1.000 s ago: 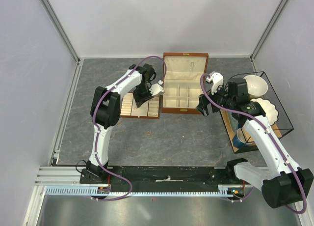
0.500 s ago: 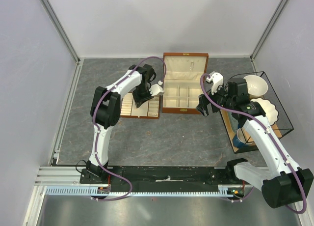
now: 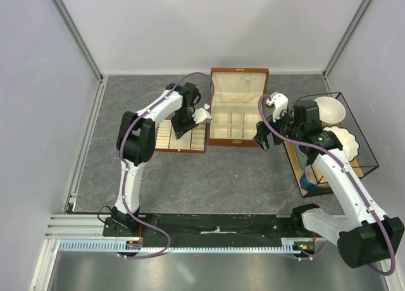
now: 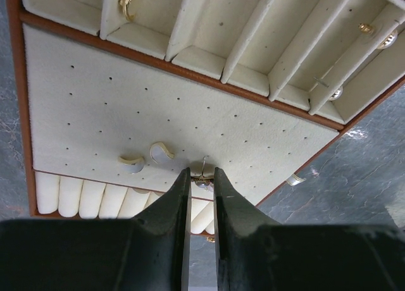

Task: Organize the mixed jewelry
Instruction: Adjust the jewelry in the compartment layer.

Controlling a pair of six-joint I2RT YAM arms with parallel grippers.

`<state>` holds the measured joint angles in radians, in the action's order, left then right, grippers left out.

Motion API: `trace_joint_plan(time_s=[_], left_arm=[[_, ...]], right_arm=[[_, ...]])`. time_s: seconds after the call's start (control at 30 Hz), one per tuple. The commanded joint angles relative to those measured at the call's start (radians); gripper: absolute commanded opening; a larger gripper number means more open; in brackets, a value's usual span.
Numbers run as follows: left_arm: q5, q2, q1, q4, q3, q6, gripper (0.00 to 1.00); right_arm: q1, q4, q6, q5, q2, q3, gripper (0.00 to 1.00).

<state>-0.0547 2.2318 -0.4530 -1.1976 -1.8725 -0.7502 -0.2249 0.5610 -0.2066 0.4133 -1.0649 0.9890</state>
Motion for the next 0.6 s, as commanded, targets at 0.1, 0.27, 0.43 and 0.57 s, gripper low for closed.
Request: trace_joint_plan(time_s=[0.1, 0.27, 0.43, 0.57], left_arm=[[-0.047, -0.044, -0.004, 0.003, -0.014, -0.031, 0.06], [-0.036, -0.037, -0.004, 0.004, -0.013, -0.032, 0.06], [-0.028, -0.024, -0.003, 0.003, -0.014, -0.034, 0.06], [-0.016, -0.015, -0.004, 0.003, -0.025, -0.038, 0.06]], right_arm=[[0.002, -0.021, -0.005, 0.01, 0.016, 0.007, 0.98], [0.001, -0.021, -0.007, 0.01, 0.019, 0.007, 0.98], [0.002, -0.021, -0.008, 0.009, 0.023, 0.004, 0.98], [0.002, -0.021, -0.008, 0.007, 0.023, 0.002, 0.98]])
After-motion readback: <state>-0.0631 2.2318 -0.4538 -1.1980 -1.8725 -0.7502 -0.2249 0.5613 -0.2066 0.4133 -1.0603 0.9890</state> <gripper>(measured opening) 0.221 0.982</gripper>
